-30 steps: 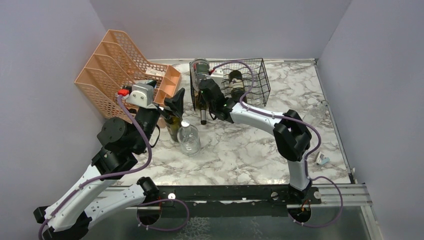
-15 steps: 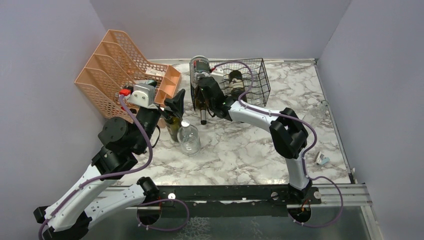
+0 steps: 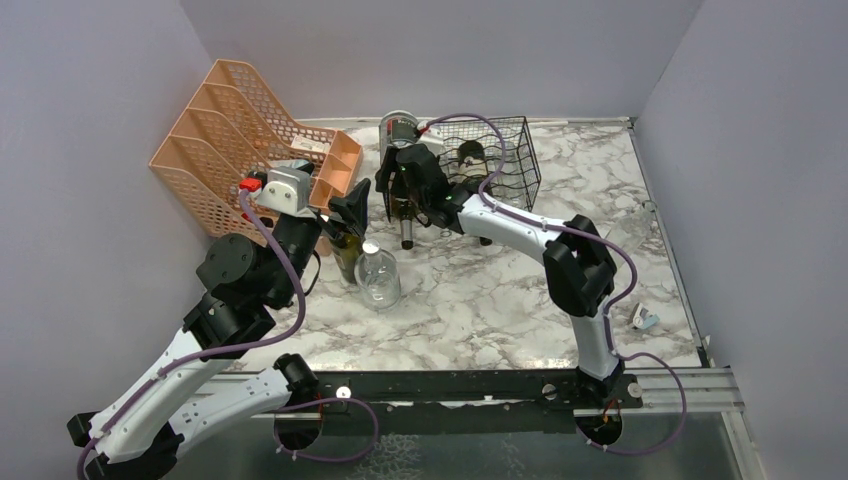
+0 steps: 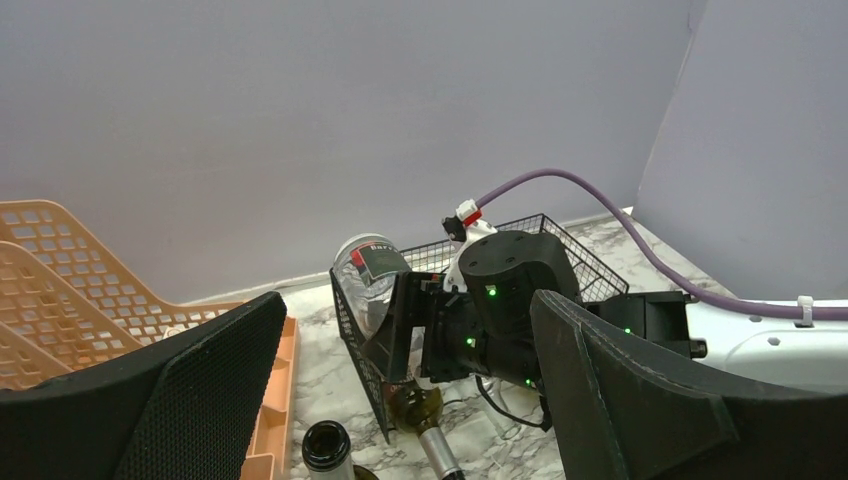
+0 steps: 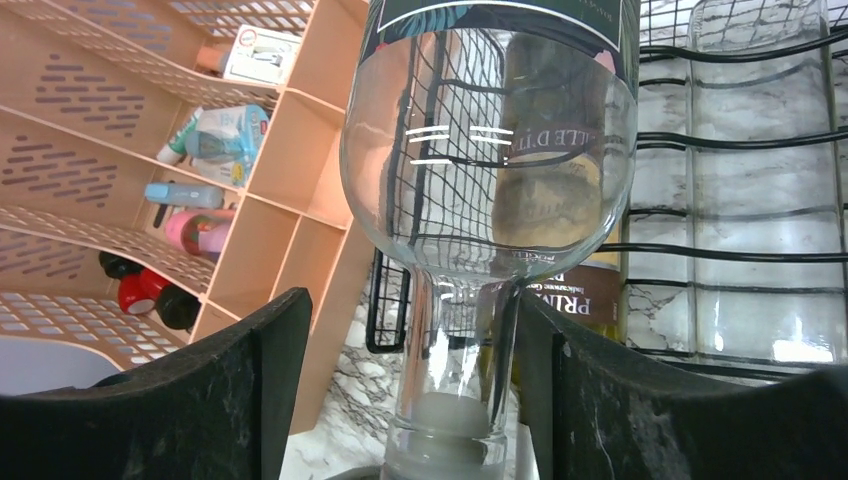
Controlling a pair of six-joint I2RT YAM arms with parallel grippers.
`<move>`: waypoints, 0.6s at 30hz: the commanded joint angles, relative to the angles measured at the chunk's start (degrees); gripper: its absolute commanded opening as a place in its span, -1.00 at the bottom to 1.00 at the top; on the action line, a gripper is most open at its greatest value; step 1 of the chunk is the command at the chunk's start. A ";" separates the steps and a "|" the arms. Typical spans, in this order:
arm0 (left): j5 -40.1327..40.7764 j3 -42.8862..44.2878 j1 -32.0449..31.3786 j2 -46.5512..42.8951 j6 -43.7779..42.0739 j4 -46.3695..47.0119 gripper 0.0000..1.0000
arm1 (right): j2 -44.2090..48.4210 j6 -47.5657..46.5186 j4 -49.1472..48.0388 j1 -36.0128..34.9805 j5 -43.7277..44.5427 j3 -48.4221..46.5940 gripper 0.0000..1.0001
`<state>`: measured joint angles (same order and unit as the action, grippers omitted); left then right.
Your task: Put the wine bottle on the wine rack
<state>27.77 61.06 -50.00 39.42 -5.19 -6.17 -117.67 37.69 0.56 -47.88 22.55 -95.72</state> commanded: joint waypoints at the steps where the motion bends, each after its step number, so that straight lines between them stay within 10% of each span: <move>1: 0.95 0.12 -0.15 -0.55 0.18 -0.34 0.98 | 3.15 -0.16 1.71 0.41 -1.06 -2.90 0.51; 18: 0.65 0.35 -0.10 -0.21 0.82 0.08 0.98 | 15.11 -7.11 5.67 0.73 -0.54 3.73 0.55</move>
<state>27.75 61.06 -50.00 39.44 -5.15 -6.15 -108.66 35.86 7.11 -47.55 23.11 -95.04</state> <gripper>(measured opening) 0.990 0.775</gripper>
